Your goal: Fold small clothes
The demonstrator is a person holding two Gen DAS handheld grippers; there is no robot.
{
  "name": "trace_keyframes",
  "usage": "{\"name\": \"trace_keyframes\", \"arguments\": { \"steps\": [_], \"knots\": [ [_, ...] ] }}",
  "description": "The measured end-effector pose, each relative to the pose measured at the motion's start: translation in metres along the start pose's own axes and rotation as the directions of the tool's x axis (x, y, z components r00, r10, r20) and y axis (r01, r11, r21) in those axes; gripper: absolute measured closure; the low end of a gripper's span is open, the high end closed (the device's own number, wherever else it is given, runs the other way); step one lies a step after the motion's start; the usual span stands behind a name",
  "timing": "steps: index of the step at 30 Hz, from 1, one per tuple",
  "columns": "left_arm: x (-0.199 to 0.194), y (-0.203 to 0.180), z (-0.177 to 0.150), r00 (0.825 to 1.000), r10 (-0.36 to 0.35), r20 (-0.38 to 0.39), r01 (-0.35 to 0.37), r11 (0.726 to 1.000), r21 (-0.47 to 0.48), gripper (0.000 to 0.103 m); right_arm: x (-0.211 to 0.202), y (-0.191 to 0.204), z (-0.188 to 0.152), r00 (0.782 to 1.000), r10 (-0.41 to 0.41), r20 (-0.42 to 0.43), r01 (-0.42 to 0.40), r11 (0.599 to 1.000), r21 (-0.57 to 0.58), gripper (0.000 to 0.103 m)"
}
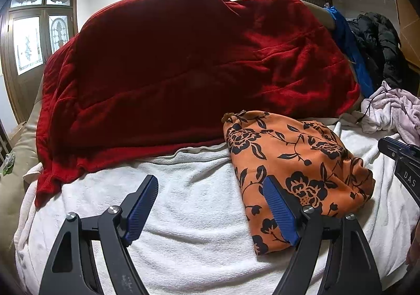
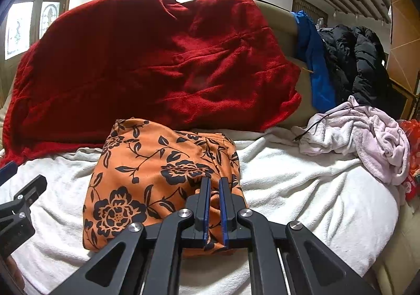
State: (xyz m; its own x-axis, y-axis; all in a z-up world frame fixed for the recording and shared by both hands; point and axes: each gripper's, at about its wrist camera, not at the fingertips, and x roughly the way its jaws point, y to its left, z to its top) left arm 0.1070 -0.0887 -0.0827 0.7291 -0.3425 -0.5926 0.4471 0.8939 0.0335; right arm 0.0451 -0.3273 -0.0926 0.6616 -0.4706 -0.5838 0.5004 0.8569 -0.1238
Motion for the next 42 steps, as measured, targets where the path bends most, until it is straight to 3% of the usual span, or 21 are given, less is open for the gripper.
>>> {"name": "trace_keyframes", "arguments": {
  "steps": [16, 22, 26, 31, 33, 35, 39, 41, 42],
  "knots": [
    [0.003, -0.002, 0.000, 1.000, 0.000, -0.012, 0.000, 1.000, 0.004, 0.020, -0.001, -0.006, -0.001, 1.000, -0.001, 0.014, 0.001, 1.000, 0.015, 0.094],
    [0.002, -0.002, 0.000, 1.000, -0.015, -0.008, 0.015, 1.000, -0.004, 0.021, -0.017, -0.010, 0.001, 0.995, 0.027, 0.097, -0.030, 0.999, 0.033, 0.094],
    [-0.004, -0.003, 0.001, 1.000, -0.015, 0.013, 0.015, 1.000, 0.001, 0.021, -0.036, -0.009, 0.002, 0.977, 0.073, 0.200, -0.078, 0.997, 0.016, 0.094],
    [-0.006, -0.007, 0.001, 1.000, -0.003, 0.017, 0.003, 1.000, 0.024, 0.020, -0.061, -0.013, 0.001, 0.923, 0.212, 0.321, -0.227, 0.974, 0.010, 0.094],
    [-0.008, -0.007, 0.001, 1.000, 0.005, 0.025, -0.006, 1.000, 0.027, 0.020, -0.060, -0.015, 0.003, 0.907, 0.274, 0.320, -0.298, 0.954, 0.029, 0.094],
    [-0.011, -0.005, 0.003, 0.999, 0.023, 0.040, -0.024, 0.999, 0.023, 0.020, -0.050, -0.016, 0.005, 0.911, 0.320, 0.262, -0.347, 0.936, 0.063, 0.094],
    [-0.015, -0.001, 0.005, 0.997, 0.054, 0.059, -0.055, 0.998, 0.012, 0.020, -0.045, -0.015, 0.006, 0.930, 0.284, 0.235, -0.302, 0.953, 0.041, 0.094],
    [-0.015, 0.003, 0.006, 0.997, 0.053, 0.059, -0.053, 0.999, -0.001, 0.020, -0.055, -0.021, 0.005, 0.912, 0.274, 0.304, -0.306, 0.950, 0.060, 0.094],
    [-0.015, 0.004, 0.006, 0.997, 0.050, 0.058, -0.050, 0.999, -0.004, 0.020, -0.068, -0.030, 0.002, 0.884, 0.263, 0.387, -0.317, 0.945, 0.082, 0.094]
  ]
}}
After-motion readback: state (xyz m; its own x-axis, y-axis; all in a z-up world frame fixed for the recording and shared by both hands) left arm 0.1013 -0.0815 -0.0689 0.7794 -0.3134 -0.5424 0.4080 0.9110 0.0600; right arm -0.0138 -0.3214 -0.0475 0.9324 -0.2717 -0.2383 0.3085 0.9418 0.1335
